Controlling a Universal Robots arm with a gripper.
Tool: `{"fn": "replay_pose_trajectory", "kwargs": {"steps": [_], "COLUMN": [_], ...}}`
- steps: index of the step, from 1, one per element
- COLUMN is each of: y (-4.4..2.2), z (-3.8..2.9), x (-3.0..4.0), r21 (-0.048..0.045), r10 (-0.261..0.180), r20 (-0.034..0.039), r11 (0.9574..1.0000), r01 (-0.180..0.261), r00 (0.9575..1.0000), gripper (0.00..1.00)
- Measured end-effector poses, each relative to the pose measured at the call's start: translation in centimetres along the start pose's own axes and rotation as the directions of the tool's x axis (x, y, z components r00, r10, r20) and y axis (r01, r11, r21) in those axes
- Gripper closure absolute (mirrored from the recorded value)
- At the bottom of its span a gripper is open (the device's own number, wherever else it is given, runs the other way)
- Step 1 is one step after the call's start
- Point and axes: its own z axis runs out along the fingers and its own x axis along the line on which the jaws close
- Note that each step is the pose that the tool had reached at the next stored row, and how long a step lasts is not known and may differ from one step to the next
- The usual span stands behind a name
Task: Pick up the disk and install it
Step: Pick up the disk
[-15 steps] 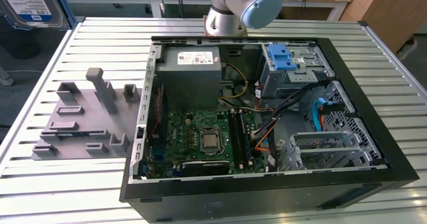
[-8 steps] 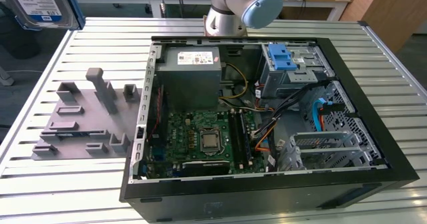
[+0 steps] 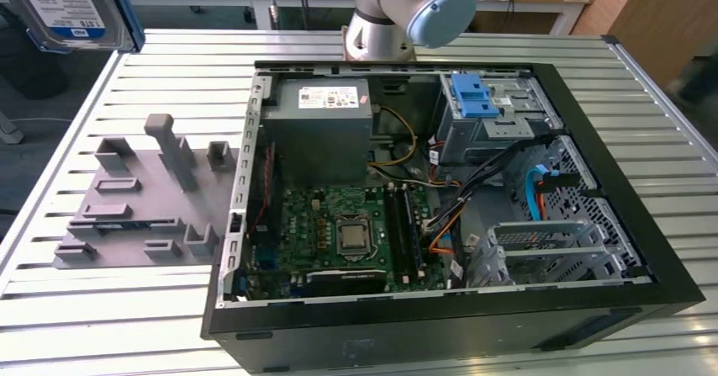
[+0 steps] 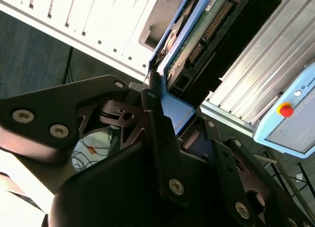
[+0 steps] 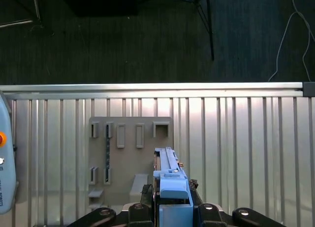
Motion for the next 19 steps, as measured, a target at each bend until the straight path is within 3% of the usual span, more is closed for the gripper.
{"fn": "replay_pose_trajectory", "kwargs": {"steps": [8,19], "y": [-0.18,-1.62], "z": [0.00,-0.03], "x": [0.07,0.03], "r21": [0.0001,0.0000], "r10": [0.000,0.000], "r20": [0.0000,0.0002], "r11": [1.0000,1.0000], "r01": [0.000,0.000], "r00": [1.0000,1.0000], "gripper": [0.64,0.64]}}
